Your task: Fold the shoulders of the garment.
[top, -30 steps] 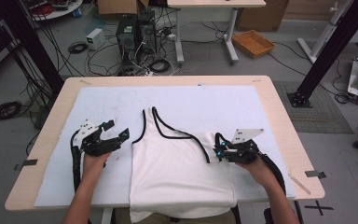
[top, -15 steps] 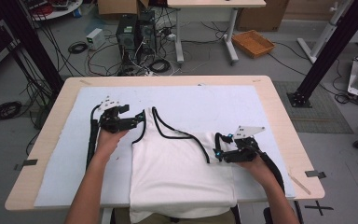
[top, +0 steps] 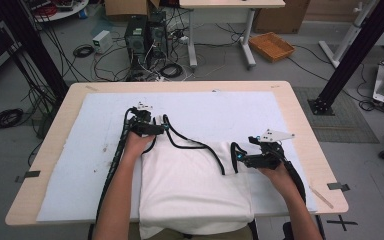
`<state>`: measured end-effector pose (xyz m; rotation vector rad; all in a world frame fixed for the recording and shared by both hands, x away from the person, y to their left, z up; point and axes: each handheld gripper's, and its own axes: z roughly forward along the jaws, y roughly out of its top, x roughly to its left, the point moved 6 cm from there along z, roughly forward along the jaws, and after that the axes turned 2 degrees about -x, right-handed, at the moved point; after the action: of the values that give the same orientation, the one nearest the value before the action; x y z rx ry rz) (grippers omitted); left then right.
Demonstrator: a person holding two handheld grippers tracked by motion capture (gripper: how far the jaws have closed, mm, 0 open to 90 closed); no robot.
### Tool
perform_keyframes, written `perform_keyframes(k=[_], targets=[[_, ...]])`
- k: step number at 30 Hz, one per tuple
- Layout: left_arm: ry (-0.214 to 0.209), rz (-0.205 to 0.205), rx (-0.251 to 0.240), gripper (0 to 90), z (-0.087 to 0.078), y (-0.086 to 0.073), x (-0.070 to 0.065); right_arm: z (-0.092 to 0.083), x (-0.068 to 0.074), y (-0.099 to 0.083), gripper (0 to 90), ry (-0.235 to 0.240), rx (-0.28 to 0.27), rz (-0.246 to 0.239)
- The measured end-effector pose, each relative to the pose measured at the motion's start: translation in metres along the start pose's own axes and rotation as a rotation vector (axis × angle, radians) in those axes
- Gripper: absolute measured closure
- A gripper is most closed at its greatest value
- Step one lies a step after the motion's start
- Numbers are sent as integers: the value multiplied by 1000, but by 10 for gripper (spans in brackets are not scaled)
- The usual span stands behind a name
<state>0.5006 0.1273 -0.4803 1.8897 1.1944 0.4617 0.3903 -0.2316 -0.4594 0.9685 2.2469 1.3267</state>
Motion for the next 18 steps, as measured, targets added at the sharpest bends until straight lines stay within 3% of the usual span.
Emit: perform_keyframes(k=[4, 8, 11, 18], targets=[[19, 31, 51, 248, 6, -7, 0, -4, -2, 1, 197, -3, -20, 4], [39, 49, 45, 308, 5, -7, 2, -5, -3, 1, 198, -3, -23, 9], [61, 76, 49, 405, 4, -7, 4, -5, -3, 1, 198, -2, -23, 8], [59, 85, 20, 637, 3, -9, -3, -5, -4, 0, 198, -5, -16, 8]])
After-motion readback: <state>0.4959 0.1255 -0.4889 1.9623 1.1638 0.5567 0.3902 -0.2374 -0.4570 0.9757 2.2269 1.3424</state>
